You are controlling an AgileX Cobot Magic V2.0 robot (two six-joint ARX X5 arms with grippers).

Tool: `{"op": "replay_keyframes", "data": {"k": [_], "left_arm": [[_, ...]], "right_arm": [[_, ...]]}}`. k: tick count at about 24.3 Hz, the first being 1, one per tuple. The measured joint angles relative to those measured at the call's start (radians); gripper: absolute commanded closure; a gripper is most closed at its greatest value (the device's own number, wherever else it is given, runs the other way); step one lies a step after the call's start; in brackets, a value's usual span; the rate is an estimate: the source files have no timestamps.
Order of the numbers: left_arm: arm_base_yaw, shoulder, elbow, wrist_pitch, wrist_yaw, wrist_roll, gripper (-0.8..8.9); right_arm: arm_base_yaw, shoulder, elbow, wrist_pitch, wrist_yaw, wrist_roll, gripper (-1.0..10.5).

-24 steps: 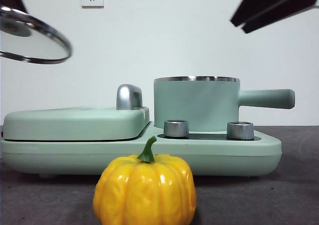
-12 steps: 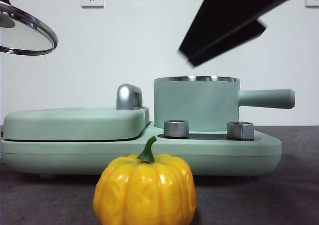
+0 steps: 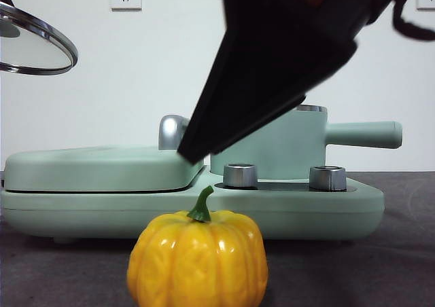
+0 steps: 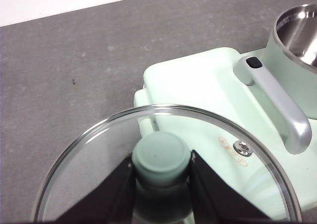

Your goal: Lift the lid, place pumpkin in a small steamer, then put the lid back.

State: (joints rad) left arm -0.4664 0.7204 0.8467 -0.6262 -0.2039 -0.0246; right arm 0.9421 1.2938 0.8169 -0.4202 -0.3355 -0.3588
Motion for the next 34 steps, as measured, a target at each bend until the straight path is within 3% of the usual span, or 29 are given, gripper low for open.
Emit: {"op": "replay_keyframes", "data": {"k": [18, 22, 34], "left_arm": [[0.005, 0.000, 0.000, 0.000, -0.002, 0.029, 7.97], [0.005, 0.000, 0.000, 0.000, -0.002, 0.032, 7.97], [0.005, 0.000, 0.000, 0.000, -0.003, 0.032, 7.97]], "right_arm": [[0.006, 0.167, 0.001, 0.022, 0.002, -0.001, 4.5], [0.006, 0.192, 0.001, 0.015, 0.021, 0.001, 5.5], [0.009, 0.115, 0.008, -0.166, 0.033, 0.092, 5.9]]}}
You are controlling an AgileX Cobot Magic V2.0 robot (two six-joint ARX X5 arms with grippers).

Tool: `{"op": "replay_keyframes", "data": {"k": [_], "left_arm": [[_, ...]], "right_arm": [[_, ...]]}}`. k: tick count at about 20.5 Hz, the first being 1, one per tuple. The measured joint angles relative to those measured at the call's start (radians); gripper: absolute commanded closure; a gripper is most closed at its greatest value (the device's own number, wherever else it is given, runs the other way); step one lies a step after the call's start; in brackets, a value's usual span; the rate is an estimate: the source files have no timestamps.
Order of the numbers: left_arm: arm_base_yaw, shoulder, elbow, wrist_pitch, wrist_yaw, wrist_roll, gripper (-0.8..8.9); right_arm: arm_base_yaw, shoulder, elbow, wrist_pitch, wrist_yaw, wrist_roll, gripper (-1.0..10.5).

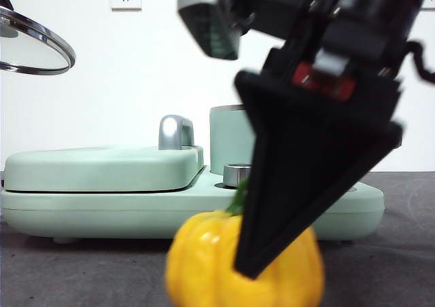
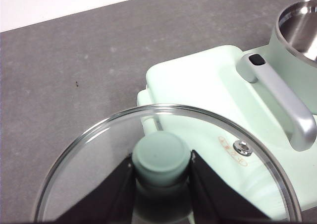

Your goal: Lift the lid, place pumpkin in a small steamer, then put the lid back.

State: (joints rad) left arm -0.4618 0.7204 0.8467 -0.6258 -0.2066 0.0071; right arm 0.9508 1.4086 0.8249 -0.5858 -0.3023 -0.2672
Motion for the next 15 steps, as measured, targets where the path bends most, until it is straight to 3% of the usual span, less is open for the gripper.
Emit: {"op": "replay_keyframes", "data": {"k": [15], "left_arm": [[0.000, 0.000, 0.000, 0.000, 0.000, 0.000, 7.97]], "right_arm": [[-0.070, -0.248, 0.043, -0.314, 0.241, 0.306, 5.9]]}}
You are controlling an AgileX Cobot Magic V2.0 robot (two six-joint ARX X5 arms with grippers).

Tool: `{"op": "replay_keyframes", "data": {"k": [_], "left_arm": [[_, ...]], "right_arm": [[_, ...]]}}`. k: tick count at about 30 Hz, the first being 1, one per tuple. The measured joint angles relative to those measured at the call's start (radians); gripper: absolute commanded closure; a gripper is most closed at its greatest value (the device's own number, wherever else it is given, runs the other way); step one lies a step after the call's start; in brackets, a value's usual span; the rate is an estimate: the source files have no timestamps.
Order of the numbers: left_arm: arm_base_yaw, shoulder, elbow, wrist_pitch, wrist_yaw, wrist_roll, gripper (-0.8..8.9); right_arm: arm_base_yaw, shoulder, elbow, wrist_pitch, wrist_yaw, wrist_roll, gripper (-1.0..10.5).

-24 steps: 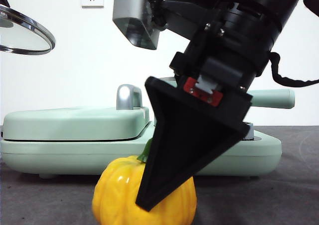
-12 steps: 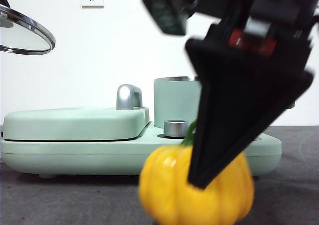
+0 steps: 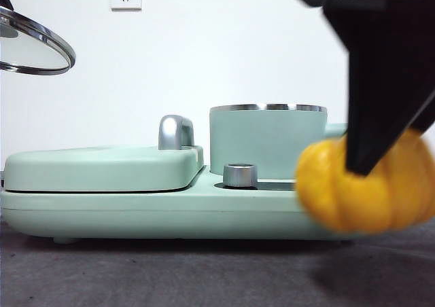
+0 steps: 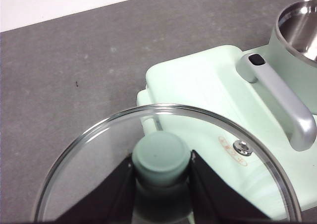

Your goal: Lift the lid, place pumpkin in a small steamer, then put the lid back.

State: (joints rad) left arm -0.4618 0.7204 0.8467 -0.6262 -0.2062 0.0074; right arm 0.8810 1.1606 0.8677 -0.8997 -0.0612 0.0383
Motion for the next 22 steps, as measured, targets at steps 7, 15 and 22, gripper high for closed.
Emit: {"op": "replay_keyframes", "data": {"k": [7, 15, 22], "left_arm": [[0.000, 0.000, 0.000, 0.000, 0.000, 0.000, 7.97], [0.000, 0.000, 0.000, 0.000, 0.000, 0.000, 7.97], [0.000, 0.000, 0.000, 0.019, 0.000, 0.000, 7.97]], "right_arm": [[-0.099, -0.026, 0.188, -0.282, 0.011, 0.072, 5.9], [-0.206, 0.003, 0.473, -0.441, 0.011, 0.074, 5.9], [-0.271, 0.131, 0.679, -0.441, 0.010, 0.041, 5.9]]}}
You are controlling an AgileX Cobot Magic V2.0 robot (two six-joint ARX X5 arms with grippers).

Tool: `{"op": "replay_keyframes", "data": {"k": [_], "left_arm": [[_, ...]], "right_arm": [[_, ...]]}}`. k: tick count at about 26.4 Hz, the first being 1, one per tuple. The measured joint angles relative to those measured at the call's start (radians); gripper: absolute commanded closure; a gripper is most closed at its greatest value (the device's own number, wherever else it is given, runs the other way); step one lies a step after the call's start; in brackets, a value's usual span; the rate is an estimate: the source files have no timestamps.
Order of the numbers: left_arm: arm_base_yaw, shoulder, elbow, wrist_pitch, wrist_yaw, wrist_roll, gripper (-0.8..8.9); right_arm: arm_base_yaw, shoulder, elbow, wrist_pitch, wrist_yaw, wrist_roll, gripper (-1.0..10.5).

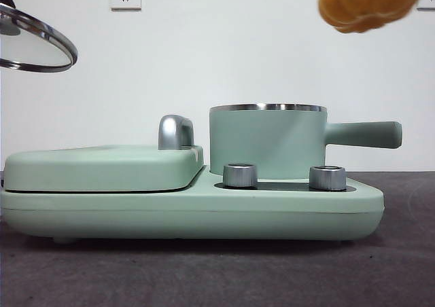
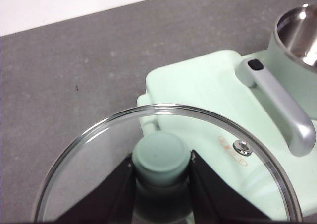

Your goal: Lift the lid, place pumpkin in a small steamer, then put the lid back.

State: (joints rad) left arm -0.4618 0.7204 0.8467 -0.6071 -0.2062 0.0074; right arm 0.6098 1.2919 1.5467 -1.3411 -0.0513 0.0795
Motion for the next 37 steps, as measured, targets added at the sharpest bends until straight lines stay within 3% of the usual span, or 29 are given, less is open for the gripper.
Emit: {"op": "replay_keyframes", "data": {"k": [8, 12, 23, 37], "left_arm": [[0.000, 0.000, 0.000, 0.003, 0.000, 0.000, 7.97], [0.000, 0.000, 0.000, 0.003, 0.000, 0.000, 7.97], [0.000, 0.000, 0.000, 0.026, 0.000, 0.000, 7.98], [0.000, 0.000, 0.000, 0.026, 0.000, 0.000, 7.97]], "right_arm": [[-0.034, 0.179, 0.146, 0.011, 0.000, -0.056, 5.9], [-0.050, 0.272, 0.179, 0.106, 0.000, -0.089, 5.9], [-0.074, 0.431, 0.180, 0.240, 0.000, -0.152, 5.9], [-0.091, 0.564, 0.180, 0.395, -0.005, -0.181, 5.9]]}}
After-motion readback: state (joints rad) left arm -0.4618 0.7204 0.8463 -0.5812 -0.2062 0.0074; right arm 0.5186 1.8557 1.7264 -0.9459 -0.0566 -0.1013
